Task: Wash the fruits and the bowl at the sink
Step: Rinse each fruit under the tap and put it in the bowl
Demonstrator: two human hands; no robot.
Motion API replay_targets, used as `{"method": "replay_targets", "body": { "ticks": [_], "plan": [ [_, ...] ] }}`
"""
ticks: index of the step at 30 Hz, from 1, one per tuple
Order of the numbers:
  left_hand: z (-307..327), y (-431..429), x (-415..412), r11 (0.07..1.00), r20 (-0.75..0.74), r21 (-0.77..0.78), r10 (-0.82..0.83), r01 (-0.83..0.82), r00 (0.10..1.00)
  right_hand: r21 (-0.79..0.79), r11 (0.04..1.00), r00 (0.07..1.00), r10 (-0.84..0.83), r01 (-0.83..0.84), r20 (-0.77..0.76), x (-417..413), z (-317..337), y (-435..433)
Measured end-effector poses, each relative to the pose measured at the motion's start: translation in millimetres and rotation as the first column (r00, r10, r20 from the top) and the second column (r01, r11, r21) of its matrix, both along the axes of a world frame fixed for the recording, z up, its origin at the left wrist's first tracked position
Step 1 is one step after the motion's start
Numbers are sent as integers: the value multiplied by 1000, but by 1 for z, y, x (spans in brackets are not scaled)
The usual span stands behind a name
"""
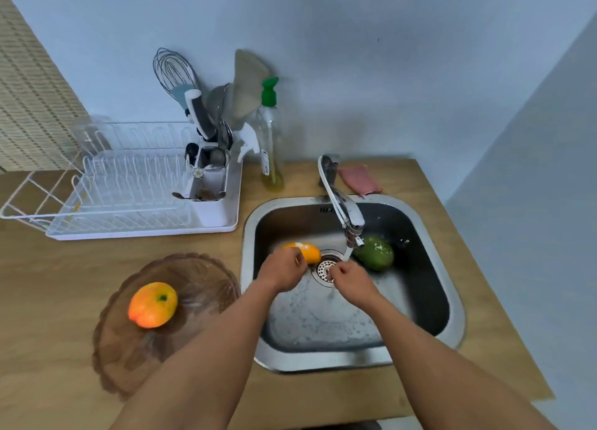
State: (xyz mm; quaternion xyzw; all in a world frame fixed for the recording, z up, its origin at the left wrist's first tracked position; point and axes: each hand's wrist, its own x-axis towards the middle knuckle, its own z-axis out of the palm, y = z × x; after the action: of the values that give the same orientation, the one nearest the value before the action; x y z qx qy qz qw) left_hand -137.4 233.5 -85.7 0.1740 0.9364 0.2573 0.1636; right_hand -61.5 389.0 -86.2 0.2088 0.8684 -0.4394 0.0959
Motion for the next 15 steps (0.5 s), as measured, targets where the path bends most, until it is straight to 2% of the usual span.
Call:
{"method": "replay_targets", "body": {
  "ticks": [11,15],
  "plan": [
    [-38,72,3,999,194,-32,25,-20,981,-66,993,991,-89,96,97,1,-28,76],
    [-57,83,1,998,257,-21,55,-52,965,83,985,984,-155,148,86,-6,-42,99]
  ]
}}
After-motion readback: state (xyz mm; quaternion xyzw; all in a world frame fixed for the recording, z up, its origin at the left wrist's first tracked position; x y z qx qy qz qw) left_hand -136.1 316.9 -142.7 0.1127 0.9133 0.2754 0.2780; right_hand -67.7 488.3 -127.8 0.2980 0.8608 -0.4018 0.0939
